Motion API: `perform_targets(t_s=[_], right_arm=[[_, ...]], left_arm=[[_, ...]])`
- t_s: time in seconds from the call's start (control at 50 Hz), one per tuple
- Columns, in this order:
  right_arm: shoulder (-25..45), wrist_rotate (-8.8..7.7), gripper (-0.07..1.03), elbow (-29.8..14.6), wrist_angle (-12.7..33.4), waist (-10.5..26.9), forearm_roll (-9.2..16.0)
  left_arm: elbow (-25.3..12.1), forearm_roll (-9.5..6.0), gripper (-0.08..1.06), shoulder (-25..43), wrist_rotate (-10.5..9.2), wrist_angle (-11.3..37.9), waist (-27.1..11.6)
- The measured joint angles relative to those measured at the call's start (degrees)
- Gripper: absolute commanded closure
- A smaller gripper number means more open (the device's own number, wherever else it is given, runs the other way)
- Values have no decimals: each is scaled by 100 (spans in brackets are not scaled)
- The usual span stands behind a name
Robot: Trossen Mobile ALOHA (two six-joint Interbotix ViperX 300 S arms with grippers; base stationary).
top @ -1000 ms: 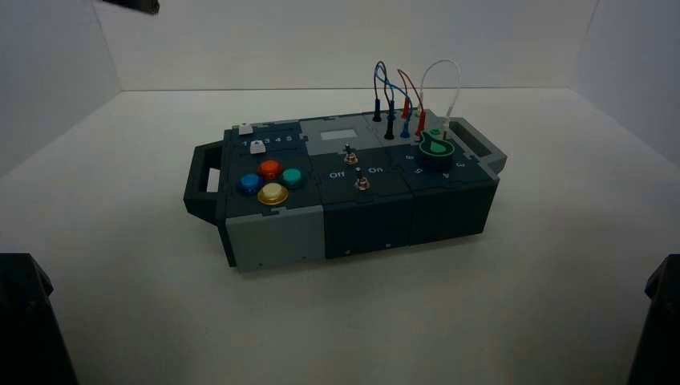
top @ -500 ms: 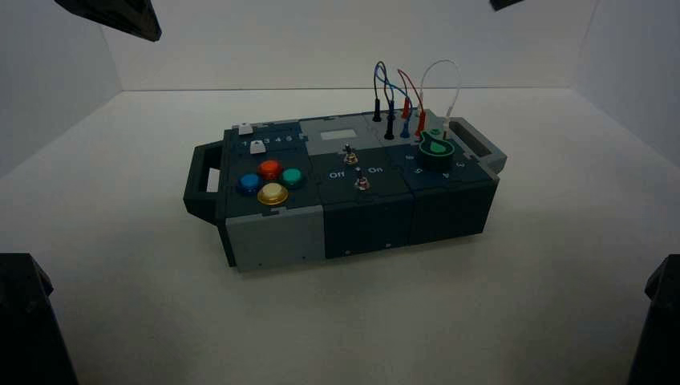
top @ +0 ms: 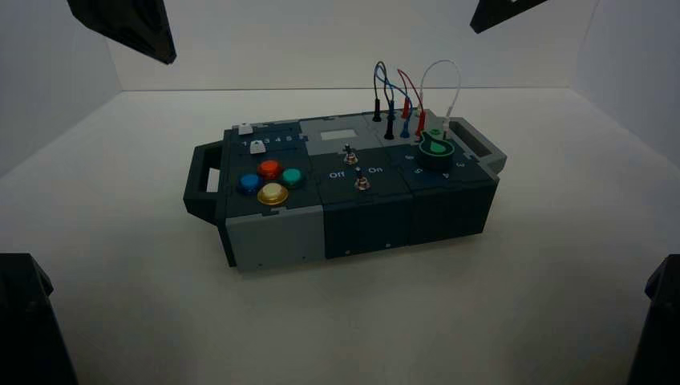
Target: Move the bottom slider to position 4.
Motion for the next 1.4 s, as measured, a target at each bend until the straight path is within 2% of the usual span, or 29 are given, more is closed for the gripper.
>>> perform_targets(t_s=[0.16,0.28,0.46,0.64,0.88,1.4], right_arm=[[97,-211,98,-9,-35,0,141],[141,-439,98,-9,-193,0,422],[211,-571,98,0,-334,0,606],[237,-686,98,-9,-448,0,800],[255,-984,98,-9,-633,9,1143],[800,-1072,98,-26,-861,53,1230]], left_arm=[[0,-44,101,167,0,-70,0],[0,-114,101,246,0,-185,0],[0,-237,101,352,0,-369,0],[0,-255,101,501,0,-439,0],[0,-255,101,694,0,-527,0],[0,-246,101,993,0,-668,0]])
